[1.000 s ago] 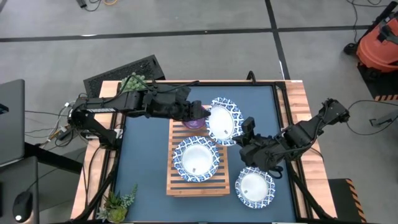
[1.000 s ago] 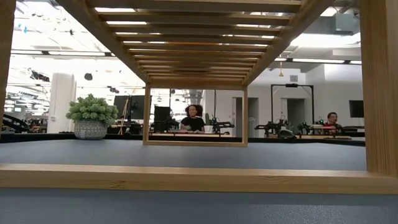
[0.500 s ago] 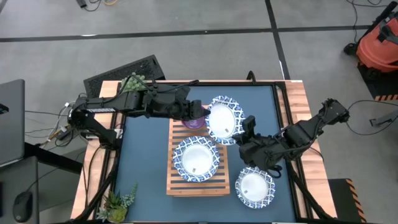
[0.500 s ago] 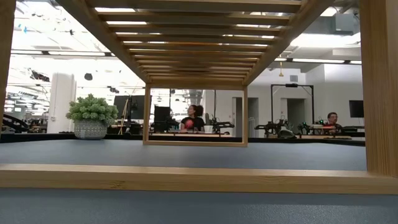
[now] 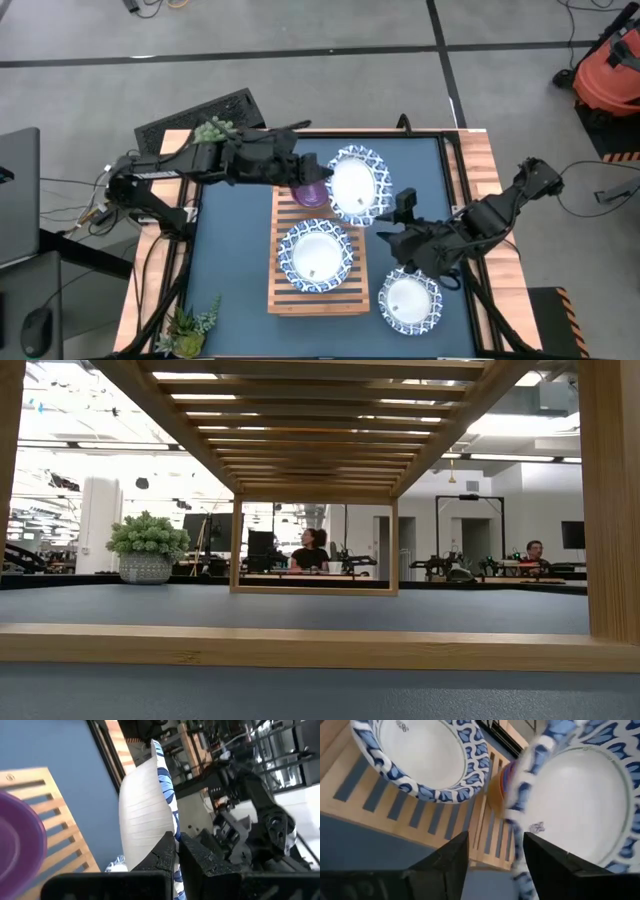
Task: Place and stack bowls onto a shelf
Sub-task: Stack the top big white and blue bowl on top of the big white and blue bowl
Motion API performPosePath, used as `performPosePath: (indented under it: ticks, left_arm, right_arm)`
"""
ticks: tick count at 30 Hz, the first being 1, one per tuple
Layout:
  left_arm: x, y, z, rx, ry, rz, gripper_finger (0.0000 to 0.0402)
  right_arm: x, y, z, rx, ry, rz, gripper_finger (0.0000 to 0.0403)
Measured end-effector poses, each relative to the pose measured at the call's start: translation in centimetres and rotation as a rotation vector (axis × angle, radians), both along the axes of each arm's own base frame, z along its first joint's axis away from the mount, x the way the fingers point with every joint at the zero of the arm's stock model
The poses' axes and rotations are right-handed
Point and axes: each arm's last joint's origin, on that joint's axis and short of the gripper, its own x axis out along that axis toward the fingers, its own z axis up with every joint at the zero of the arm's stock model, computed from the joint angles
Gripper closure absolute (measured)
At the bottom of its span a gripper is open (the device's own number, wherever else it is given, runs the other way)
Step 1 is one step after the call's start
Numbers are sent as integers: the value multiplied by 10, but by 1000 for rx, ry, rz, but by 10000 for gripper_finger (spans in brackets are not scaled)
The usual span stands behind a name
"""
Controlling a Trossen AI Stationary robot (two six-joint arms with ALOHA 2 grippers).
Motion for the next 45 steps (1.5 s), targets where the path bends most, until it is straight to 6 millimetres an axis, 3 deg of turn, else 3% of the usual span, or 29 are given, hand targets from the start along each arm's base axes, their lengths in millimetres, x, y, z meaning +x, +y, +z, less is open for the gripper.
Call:
performPosePath:
  ticks: [5,10,18,25,29,38,41,45]
  left_arm:
    - [-10,0,8,8,-27,3,401]
    - [-31,-23,26,98,-93,-20,401]
    - [-81,-72,41,221,-78,-48,401]
    - [-136,-78,48,157,-56,34,401]
    - [-136,-82,44,138,-18,-30,401]
    - [-124,-94,3,86,59,-49,401]
    - [-118,-99,-11,72,-34,-71,401]
    - [-108,-106,-22,46,-344,-143,401]
  right_arm:
    - [-15,-3,6,126,-54,-74,190]
    - [-43,-10,13,282,-87,-178,194]
    - [-74,-16,17,396,-122,-280,195]
    - [-75,-16,17,395,-138,-297,195]
    - [-70,-17,14,381,-131,-320,195]
    - [-69,-18,15,399,-144,-332,195]
    - [-69,-18,15,402,-146,-335,195]
    - [-69,-18,15,403,-147,-336,195]
